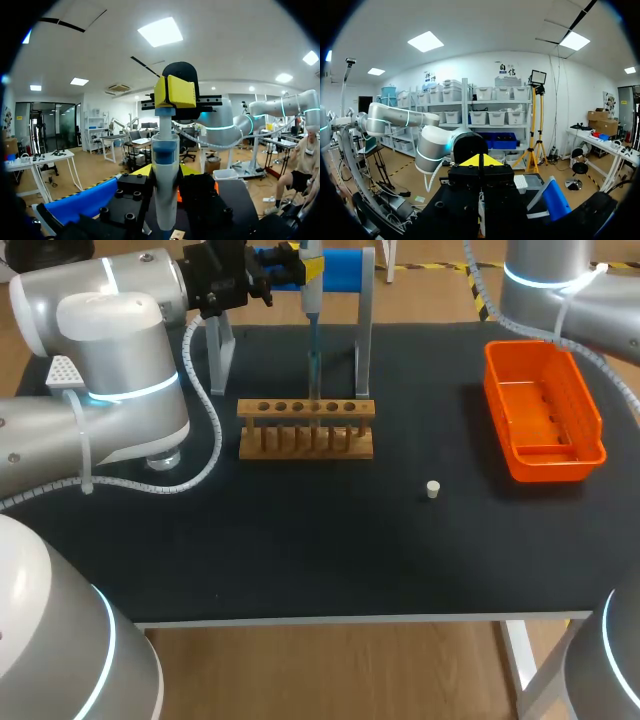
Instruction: Invert the test tube, pick up the pipette, mount the tip to pipette, aspirate from beaker and dispense into the tube, eject the tip, return the pipette, and cap with the stopper.
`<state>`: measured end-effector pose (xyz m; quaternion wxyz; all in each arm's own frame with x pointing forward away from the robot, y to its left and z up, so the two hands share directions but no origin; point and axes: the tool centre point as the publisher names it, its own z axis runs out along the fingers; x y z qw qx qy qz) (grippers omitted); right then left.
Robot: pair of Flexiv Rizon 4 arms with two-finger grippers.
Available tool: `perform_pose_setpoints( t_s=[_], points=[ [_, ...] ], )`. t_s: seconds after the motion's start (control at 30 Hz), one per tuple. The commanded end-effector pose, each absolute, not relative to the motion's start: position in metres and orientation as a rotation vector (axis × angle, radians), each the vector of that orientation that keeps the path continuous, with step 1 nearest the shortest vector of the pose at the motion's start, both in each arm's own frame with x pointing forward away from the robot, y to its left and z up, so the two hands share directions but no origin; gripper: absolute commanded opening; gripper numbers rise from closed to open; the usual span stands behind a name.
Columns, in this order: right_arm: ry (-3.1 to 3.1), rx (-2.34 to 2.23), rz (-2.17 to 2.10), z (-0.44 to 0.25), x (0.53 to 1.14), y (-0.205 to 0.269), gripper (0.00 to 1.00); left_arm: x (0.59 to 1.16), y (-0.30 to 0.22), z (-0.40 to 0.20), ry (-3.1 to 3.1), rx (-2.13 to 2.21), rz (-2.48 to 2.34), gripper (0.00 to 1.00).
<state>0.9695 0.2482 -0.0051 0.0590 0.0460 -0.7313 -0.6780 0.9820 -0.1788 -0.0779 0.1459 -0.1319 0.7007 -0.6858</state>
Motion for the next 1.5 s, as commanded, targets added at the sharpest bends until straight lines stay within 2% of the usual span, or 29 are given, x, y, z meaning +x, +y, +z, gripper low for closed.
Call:
perform_pose_setpoints(
  t_s=[0.03, 1.23, 1.5],
  points=[
    [-2.22, 0.13, -2.055, -0.009, 0.965, 0.246, 0.0, 0.982, -0.18, -0.079, 2.011, -0.382, -1.975, 0.0],
    [-2.177, 0.071, -2.04, -0.04, 0.968, 0.243, 0.0, 0.982, -0.18, -0.079, 2.011, -0.382, -1.975, 0.0],
    [-2.196, 0.178, -2.096, -0.014, 0.966, 0.24, 0.0, 0.982, -0.18, -0.079, 2.011, -0.382, -1.975, 0.0]
  ],
)
